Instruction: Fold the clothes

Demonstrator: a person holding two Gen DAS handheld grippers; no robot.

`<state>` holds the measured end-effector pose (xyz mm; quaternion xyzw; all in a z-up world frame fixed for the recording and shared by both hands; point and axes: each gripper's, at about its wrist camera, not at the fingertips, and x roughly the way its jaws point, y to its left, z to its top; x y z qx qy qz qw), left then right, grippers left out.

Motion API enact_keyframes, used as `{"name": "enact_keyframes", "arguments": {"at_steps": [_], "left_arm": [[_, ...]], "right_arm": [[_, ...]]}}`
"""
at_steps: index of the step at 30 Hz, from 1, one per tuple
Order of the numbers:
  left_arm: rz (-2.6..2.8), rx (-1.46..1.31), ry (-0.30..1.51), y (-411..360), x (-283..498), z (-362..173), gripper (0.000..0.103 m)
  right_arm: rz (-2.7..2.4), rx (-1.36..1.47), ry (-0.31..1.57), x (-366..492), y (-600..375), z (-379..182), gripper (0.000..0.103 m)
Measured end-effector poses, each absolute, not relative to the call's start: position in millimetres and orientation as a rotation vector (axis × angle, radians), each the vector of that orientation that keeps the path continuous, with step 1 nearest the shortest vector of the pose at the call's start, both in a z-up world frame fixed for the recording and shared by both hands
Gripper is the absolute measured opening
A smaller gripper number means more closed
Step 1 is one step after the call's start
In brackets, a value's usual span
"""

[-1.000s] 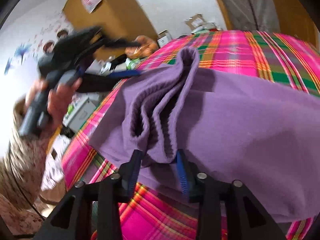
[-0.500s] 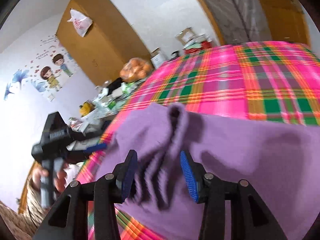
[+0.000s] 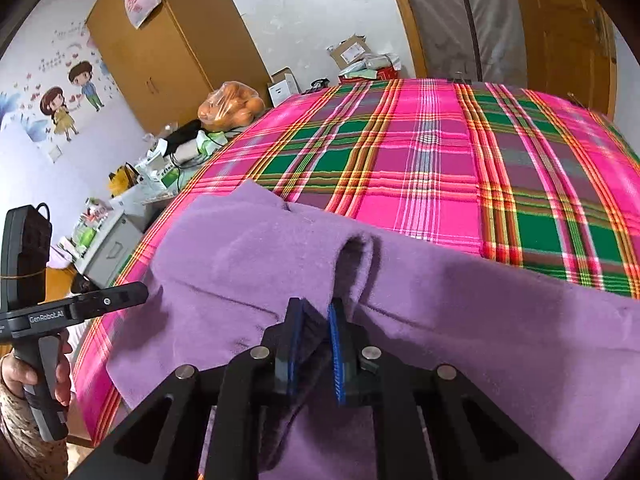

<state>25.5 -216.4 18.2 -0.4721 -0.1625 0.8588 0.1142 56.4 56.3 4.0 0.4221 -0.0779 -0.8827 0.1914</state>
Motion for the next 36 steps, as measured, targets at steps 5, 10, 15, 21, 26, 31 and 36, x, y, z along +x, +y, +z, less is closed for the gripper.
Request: {"name": "enact_keyframes", "arguments": {"at_steps": [5,10,15,21,26,31,36], "left_arm": [[2.508,-1.399,-0.479,-214,27,12,0.055],[2.5,-1.411,-0.486,-212,28,9,0.055],[2.506,-1.419,-0.472,-211,31,12,0.055],[2.589,-1.342,-0.423,-202,35,34,0.055],[2.54,-1.259,-0.384,-174,31,49,0.055],[2.479,-1.231,-0.305,-138,23,54,0.055],[2.412,-1.232,-0.264,-103,8,50,0.056]], "right_arm": [[-2.484,1.089,-0.146,80,47,18,0.016],[-2.467,1.118,-0.079,91,43,5,0.017],[-2.579,1.163,-0.127,102,90,1,0.03],[-2.784,1.242,-0.133,128,167,1,0.03],[-3.015,1.333,-0.242,161,252,2,0.03],[-3.191,1.361,-0.413,198,313,6,0.03],[-3.277,1.361,-0.878,229,386,-2,0.049]]}}
